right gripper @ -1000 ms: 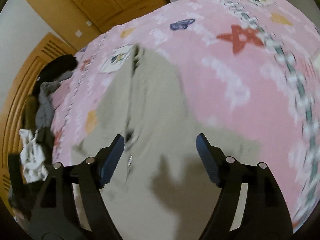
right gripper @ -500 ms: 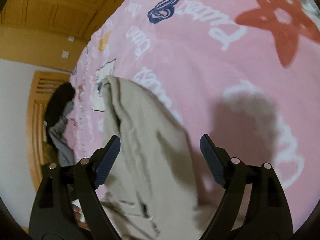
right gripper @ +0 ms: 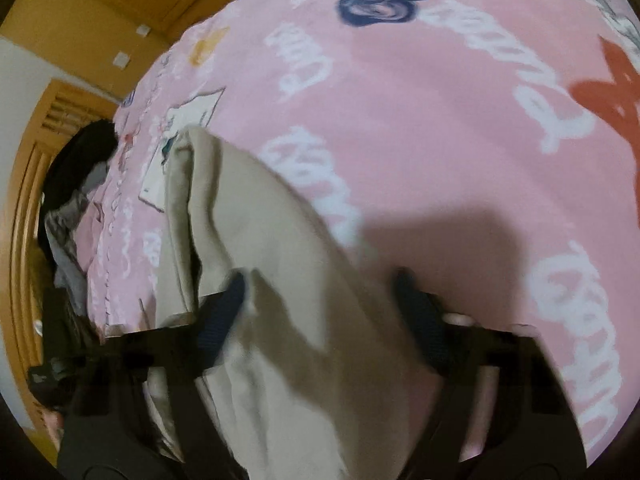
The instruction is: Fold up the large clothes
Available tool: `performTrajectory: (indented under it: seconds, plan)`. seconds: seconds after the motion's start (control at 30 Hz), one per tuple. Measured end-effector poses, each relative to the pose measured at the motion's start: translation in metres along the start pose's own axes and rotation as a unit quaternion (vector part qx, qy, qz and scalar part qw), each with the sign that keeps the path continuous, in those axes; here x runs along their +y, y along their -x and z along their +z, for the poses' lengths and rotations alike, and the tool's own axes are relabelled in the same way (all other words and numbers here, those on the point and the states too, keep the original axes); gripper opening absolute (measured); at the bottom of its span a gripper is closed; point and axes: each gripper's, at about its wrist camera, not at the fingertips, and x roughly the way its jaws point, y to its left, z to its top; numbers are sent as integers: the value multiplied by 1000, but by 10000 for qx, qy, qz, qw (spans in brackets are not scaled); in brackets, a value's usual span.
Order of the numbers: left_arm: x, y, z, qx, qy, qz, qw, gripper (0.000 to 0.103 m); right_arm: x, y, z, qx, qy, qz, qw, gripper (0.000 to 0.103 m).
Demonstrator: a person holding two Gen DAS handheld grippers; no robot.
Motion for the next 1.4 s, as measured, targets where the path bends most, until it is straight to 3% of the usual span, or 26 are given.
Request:
performTrajectory:
  seconds: [0.03,0.07,0.1,0.3,0.4,0.67,0.83,1.0,1.13,1.33,1.37,1.4]
  plan:
    - [-3,2,0,-23,-93,61,9999,12,7,-2,-1,-45,106,-107,9999,43]
    - [-6,4,0,-23,-201,92,9998,10,11,-2,-2,-65,157,-138,9998,30]
    - [-8,8,-1,-23,-250,48,9997,8,15,-1,-3,-90,174,-151,9997,25]
    - [-14,22,-8,33,-375,-382,9986,6,26,16,-10,-497,535,-209,9971,16]
    - [-14,35,-10,-1,-439,-605,9972,5,42,43,-19,-843,1001,4,9914,16]
    - [5,80,-70,-78,-736,-1674,9831,5,96,126,-69,-1372,2669,-20,9539,16]
    - [42,101,-120,-242,-1009,-2197,9700,6,109,173,-148,-1812,3432,120,9215,16]
    - [103,90,-176,-496,-1122,-2582,9583,6,79,191,-223,-2005,3254,257,9237,16]
    - [141,68,-215,-782,-1657,-2348,9546,6,53,187,-281,-2003,3353,38,9205,16]
    - [165,47,-246,-771,-2498,-2064,9429,8,13,146,-346,-1310,3315,-601,9324,17]
    - [166,46,-248,-732,-2680,-1973,9402,8,7,143,-354,-1174,3269,-661,9354,20]
    - [167,46,-249,-701,-2810,-1887,9383,8,3,142,-360,-1051,3183,-732,9393,33]
